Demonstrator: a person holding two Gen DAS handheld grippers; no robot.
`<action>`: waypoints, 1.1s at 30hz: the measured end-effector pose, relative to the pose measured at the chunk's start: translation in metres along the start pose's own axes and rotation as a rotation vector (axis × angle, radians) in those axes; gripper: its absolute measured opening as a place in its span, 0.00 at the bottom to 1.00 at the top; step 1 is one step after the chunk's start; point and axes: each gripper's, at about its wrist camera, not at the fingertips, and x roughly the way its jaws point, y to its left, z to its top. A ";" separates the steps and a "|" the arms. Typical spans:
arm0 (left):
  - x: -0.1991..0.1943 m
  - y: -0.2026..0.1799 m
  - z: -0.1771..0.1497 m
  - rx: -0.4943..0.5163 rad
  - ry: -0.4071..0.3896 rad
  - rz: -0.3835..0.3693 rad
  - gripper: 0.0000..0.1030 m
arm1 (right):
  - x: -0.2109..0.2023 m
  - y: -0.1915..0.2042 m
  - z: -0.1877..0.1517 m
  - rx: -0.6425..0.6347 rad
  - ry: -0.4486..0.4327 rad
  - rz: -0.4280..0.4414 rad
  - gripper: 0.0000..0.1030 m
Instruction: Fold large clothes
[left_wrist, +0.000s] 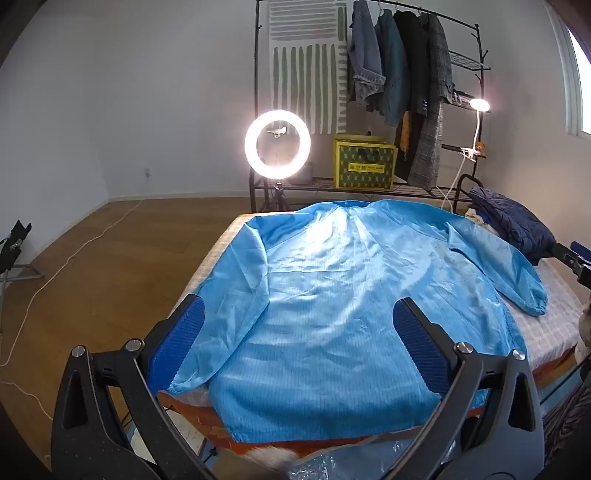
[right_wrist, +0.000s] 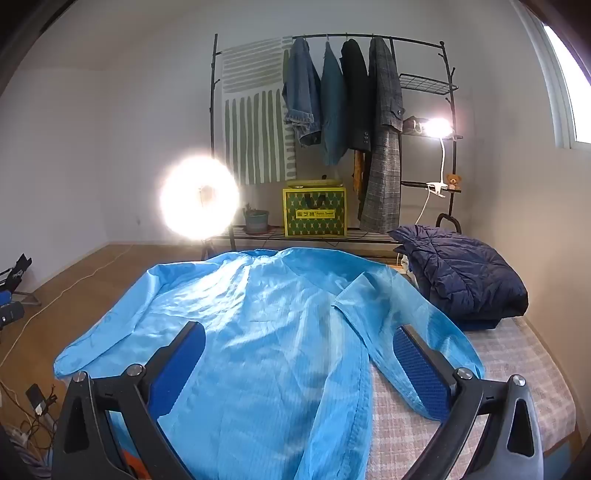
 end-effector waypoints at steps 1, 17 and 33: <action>0.000 -0.001 -0.001 0.005 0.003 0.001 1.00 | -0.001 0.000 0.000 0.003 -0.004 0.000 1.00; 0.002 0.004 0.004 -0.017 -0.003 -0.010 1.00 | -0.003 -0.006 0.000 0.033 -0.001 -0.004 1.00; -0.004 0.010 0.013 -0.014 -0.032 -0.002 1.00 | -0.005 -0.008 0.000 0.057 -0.009 0.000 1.00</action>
